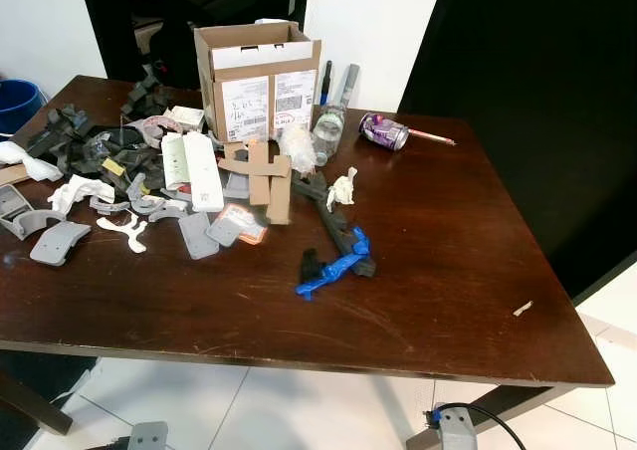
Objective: Picking trash to rubbish bin
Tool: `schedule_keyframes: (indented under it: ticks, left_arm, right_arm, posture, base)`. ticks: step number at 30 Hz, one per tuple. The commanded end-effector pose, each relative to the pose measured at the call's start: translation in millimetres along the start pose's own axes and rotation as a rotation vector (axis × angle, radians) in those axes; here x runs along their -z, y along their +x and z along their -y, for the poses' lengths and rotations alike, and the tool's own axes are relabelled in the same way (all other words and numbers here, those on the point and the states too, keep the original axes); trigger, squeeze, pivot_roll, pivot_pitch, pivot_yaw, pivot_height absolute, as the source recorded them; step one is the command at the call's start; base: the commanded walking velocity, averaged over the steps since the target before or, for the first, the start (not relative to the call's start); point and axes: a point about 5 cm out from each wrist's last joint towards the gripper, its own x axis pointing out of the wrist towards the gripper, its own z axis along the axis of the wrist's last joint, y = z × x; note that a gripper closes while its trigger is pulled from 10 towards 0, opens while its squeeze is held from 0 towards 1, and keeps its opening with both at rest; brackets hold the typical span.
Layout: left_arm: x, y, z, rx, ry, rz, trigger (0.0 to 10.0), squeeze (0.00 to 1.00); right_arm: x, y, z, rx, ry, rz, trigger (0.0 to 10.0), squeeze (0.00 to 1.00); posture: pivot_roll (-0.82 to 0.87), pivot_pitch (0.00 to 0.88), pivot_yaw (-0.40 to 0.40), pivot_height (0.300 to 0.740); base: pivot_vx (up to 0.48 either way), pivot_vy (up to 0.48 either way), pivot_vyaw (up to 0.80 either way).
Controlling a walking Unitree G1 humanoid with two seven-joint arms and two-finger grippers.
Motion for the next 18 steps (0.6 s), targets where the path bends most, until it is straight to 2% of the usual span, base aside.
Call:
schedule_keyframes:
  ticks: [1,3,4,5,6,7,8,9,11,12,13,14,15,16,17,18]
  left_arm:
    - [16,-1.5,8.9,0.018,0.0,-0.062,10.0,0.0]
    - [15,-1.4,8.6,0.013,-0.003,-0.06,10.0,0.0]
    - [15,-1.3,8.4,0.012,-0.004,-0.06,10.0,0.0]
    - [15,-1.3,8.4,0.012,-0.004,-0.06,10.0,0.0]
    - [15,-1.4,7.8,0.01,-0.003,-0.061,10.0,0.0]
    - [15,-1.4,7.8,0.01,-0.003,-0.061,10.0,0.0]
    - [15,-1.5,7.1,0.009,0.0,-0.063,10.0,0.0]
    - [16,-1.6,6.7,0.009,0.002,-0.065,10.0,0.0]
    - [16,-1.6,6.7,0.009,0.002,-0.065,10.0,0.0]
    - [16,-1.7,6.2,0.009,0.003,-0.066,10.0,0.0]
    - [16,-1.7,6.2,0.009,0.003,-0.066,10.0,0.0]
    - [16,-1.8,6.1,0.01,0.005,-0.068,10.0,0.0]
    - [16,-1.8,6.1,0.01,0.005,-0.068,10.0,0.0]
    - [17,-1.9,5.9,0.011,0.008,-0.069,10.0,0.0]
    - [17,-1.9,5.9,0.011,0.008,-0.069,10.0,0.0]
    - [17,-2.0,5.7,0.012,0.009,-0.069,10.0,0.0]
  right_arm:
    - [-2,-1.4,20.4,0.104,0.052,0.012,10.0,0.0]
    - [-7,-5.5,50.9,0.259,0.162,0.029,10.0,0.0]
    - [-8,-7.2,60.2,0.305,0.189,0.033,10.0,0.0]
    - [-8,-7.2,60.2,0.305,0.189,0.033,10.0,0.0]
    - [-12,-10.5,74.8,0.373,0.233,0.044,10.0,0.0]
    - [-12,-10.5,74.8,0.373,0.233,0.044,10.0,0.0]
    - [-16,-16.4,96.3,0.467,0.308,0.063,10.0,0.0]
    - [-20,-21.1,110.4,0.527,0.362,0.077,10.0,0.0]
    - [-20,-21.1,110.4,0.527,0.362,0.077,10.0,0.0]
    - [-23,-27.1,126.5,0.594,0.425,0.094,10.0,0.0]
    - [-23,-27.1,126.5,0.594,0.425,0.094,10.0,0.0]
    - [-27,-34.7,144.0,0.67,0.491,0.115,10.0,0.0]
    - [-27,-34.7,144.0,0.67,0.491,0.115,10.0,0.0]
    - [-36,-45.7,165.3,0.764,0.566,0.156,10.0,0.0]
    - [-36,-45.7,165.3,0.764,0.566,0.156,10.0,0.0]
    - [-45,-56.6,183.4,0.838,0.639,0.206,10.0,0.0]
  posture:
    - [0.12,0.098,-0.099,0.74]
    - [0.12,0.097,-0.099,0.74]
    - [0.13,0.097,-0.1,0.74]
    - [0.13,0.097,-0.1,0.74]
    - [0.12,0.096,-0.101,0.74]
    - [0.12,0.096,-0.101,0.74]
    - [0.12,0.092,-0.101,0.74]
    - [0.12,0.092,-0.101,0.74]
    - [0.12,0.092,-0.101,0.74]
    - [0.12,0.088,-0.1,0.74]
    - [0.12,0.088,-0.1,0.74]
    - [0.12,0.087,-0.101,0.74]
    - [0.12,0.087,-0.101,0.74]
    - [0.12,0.085,-0.102,0.74]
    - [0.12,0.085,-0.102,0.74]
    - [0.12,0.084,-0.102,0.74]
  base:
    - [0.0,0.0,0.0]
    - [0.0,0.0,0.0]
    - [0.0,0.0,0.0]
    - [0.0,0.0,0.0]
    - [0.0,0.0,0.0]
    - [0.0,0.0,0.0]
    - [0.0,0.0,0.0]
    - [0.0,0.0,0.0]
    - [0.0,0.0,0.0]
    - [0.0,0.0,0.0]
    - [0.0,0.0,0.0]
    - [0.0,0.0,0.0]
    - [0.0,0.0,0.0]
    - [0.0,0.0,0.0]
    - [0.0,0.0,0.0]
    - [0.0,0.0,0.0]
